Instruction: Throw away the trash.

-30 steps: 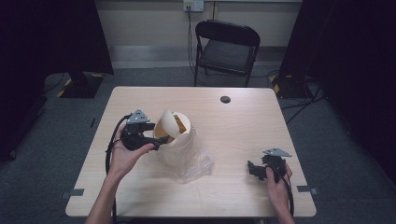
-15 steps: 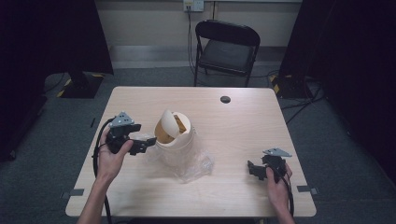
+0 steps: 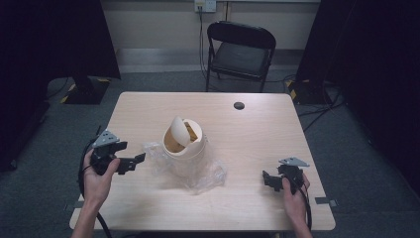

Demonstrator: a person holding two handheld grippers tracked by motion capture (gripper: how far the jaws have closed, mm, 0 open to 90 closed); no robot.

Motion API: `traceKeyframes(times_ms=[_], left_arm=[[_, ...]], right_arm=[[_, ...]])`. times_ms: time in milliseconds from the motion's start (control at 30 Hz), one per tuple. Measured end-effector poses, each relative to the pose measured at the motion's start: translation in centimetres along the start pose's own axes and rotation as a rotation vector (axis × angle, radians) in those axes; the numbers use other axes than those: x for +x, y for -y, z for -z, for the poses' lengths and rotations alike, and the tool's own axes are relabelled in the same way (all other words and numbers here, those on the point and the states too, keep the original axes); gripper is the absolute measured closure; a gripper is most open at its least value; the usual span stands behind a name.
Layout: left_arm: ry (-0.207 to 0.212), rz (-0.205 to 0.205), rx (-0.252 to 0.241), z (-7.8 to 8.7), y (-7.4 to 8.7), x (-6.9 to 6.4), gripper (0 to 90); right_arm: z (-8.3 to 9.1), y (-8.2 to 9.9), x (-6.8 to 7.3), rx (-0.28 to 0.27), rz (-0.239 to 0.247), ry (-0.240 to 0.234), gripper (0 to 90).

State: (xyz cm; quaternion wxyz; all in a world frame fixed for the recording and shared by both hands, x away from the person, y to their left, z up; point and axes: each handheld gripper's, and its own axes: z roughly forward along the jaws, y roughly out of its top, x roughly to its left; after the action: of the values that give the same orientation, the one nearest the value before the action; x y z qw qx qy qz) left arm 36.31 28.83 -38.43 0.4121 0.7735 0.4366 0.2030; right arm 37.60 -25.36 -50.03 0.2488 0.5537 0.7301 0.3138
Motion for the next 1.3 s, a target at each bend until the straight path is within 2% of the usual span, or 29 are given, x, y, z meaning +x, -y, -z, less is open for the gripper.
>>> traceKeyframes(times_ms=[100,267,400,567,667,767,833,1033,1067,1200,1300], left_arm=[[0.002,0.016,0.004,0.3,1.1,0.5,16.4],[-0.02,0.055,0.033,-0.1,3.1,1.7,16.3],[0.015,0.086,0.035,-0.5,5.2,2.0,16.5],[0.016,0.108,0.07,-1.2,7.1,2.0,16.5],[0.034,0.125,0.092,-1.8,8.1,2.4,16.5],[0.009,0.136,0.138,-2.3,8.9,2.9,16.5],[0.009,0.145,0.155,-2.6,9.4,3.2,16.5],[-0.051,0.134,0.182,-3.2,10.5,3.5,16.5],[-0.07,0.135,0.178,-3.4,10.7,3.6,16.5],[-0.083,0.131,0.155,-3.4,11.0,3.6,16.1],[-0.128,0.096,0.128,-3.7,11.4,3.4,15.0]], right_arm=[[0.0,0.0,0.0,0.001,0.0,-0.001,11.4],[0.0,0.0,0.0,0.001,0.0,-0.001,11.4],[0.0,0.0,0.0,0.001,0.0,-0.001,11.3],[0.0,0.0,0.0,0.0,0.0,0.0,11.3],[0.0,0.0,0.0,0.001,0.0,-0.001,11.3],[0.0,0.0,0.0,0.001,0.0,-0.001,11.3],[0.0,0.0,0.0,0.001,0.0,-0.001,11.3],[0.0,0.0,0.0,0.001,0.0,-0.001,11.4],[0.0,0.0,0.0,0.0,0.0,0.0,11.4],[0.0,0.0,0.0,0.0,0.0,0.0,11.4],[0.0,0.0,0.0,0.001,0.0,-0.001,11.3]])
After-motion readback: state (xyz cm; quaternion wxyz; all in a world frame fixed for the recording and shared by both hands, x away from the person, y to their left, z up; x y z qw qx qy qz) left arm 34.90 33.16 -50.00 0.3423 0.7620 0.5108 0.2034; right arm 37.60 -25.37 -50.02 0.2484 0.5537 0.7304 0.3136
